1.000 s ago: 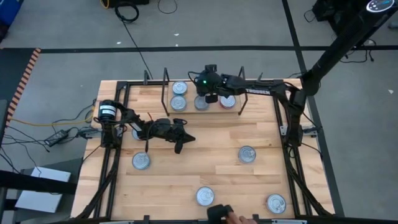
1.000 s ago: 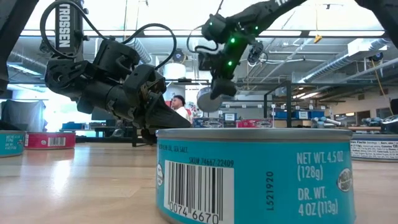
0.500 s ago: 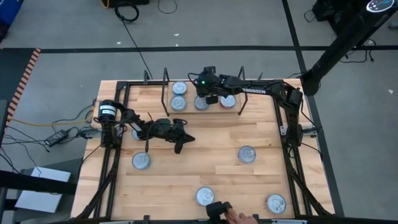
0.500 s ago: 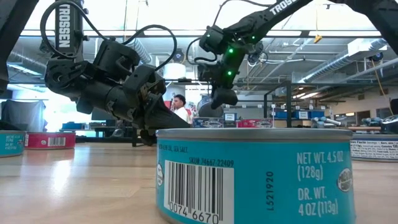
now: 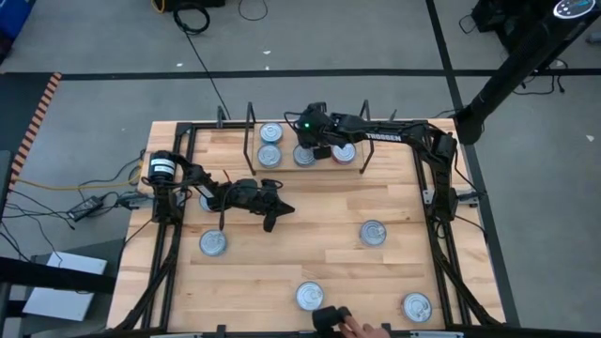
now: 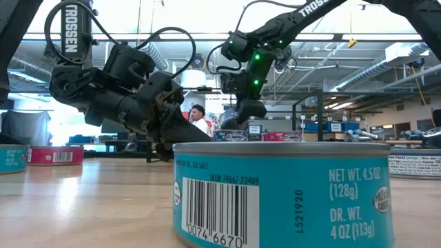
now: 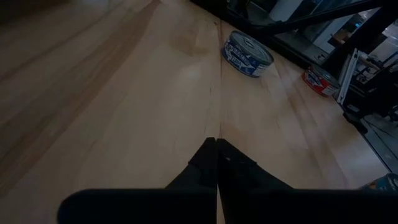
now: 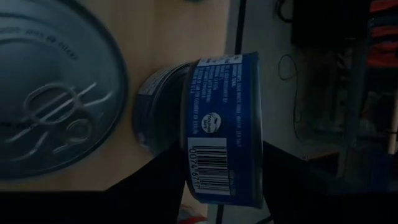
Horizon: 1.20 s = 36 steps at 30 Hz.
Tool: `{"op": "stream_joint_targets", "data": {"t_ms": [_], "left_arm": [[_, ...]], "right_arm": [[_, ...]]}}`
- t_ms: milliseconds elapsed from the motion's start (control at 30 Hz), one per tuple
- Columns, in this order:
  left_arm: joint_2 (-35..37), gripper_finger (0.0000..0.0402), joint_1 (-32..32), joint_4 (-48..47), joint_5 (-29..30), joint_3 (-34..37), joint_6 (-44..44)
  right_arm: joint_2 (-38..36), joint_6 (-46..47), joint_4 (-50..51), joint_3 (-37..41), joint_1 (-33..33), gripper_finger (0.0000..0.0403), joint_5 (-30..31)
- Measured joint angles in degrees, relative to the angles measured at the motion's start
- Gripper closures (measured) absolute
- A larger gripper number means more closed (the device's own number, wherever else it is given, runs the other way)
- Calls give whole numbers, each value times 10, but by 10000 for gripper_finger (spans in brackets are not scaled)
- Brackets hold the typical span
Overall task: Stack canned seafood by type on shelf
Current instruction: Put the center blue tuna can on the shelf aligned with the other tuna can
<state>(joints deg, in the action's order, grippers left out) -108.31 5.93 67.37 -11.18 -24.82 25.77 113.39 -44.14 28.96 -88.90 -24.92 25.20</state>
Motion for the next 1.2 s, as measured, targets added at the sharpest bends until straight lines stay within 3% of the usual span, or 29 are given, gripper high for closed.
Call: {"op": "stream_joint_targets", "data": {"t_ms": [833,1200], "left_arm": [[0,399,0,0,-17,0,1],[0,399,0,0,-18,0,1]], "right_arm": [[-1,31,46,0,12,205,7],[-1,116,87,-39,9,177,-70]]}}
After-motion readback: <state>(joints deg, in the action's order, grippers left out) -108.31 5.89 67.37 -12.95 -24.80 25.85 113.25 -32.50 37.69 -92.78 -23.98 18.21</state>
